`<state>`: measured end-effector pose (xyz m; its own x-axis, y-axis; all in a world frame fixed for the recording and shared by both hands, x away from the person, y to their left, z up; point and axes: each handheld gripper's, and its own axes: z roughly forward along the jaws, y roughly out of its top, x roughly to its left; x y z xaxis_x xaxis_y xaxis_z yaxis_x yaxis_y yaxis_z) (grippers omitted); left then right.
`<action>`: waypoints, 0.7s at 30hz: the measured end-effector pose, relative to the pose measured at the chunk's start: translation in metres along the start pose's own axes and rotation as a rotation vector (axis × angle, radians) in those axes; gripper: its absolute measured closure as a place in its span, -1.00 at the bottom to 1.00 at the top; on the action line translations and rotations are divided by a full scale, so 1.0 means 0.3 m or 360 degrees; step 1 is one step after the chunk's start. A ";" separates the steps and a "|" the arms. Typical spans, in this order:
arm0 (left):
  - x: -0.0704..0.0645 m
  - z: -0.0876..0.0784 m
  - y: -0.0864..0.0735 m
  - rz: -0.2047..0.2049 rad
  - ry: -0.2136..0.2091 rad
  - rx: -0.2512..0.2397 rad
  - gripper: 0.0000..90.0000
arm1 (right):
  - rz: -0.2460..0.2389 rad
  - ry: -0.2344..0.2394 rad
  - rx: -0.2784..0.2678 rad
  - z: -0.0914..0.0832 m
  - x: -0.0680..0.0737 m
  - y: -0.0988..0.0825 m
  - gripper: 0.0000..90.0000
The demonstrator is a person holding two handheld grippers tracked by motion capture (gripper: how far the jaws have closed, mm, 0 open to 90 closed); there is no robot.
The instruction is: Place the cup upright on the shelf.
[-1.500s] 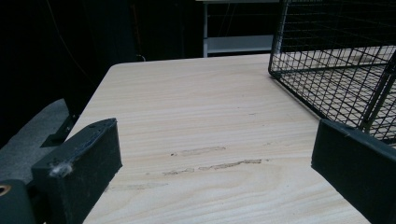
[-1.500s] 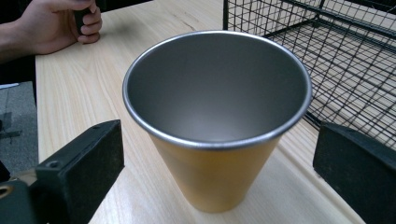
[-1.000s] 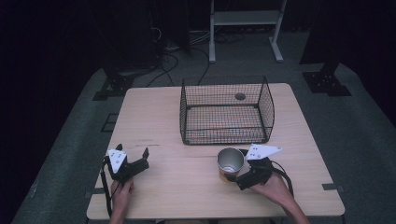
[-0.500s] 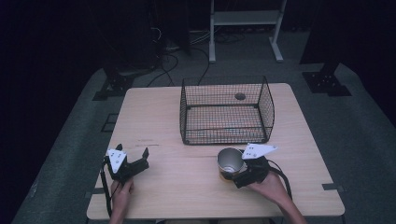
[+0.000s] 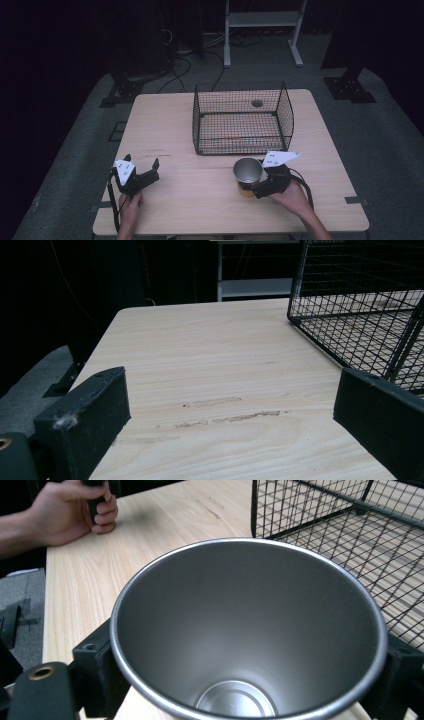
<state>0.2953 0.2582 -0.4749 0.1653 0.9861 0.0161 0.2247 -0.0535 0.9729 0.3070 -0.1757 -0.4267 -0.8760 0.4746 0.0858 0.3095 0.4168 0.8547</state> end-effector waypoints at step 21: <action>-0.001 0.000 0.000 0.0002 0.0001 -0.0001 -0.98 | 0.0038 0.0086 -0.0005 -0.088 -0.067 0.079 -0.73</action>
<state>0.2953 0.2578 -0.4749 0.1649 0.9862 0.0175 0.2240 -0.0547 0.9731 0.3222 -0.1959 -0.3946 -0.8872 0.4416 0.1338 0.3295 0.4032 0.8538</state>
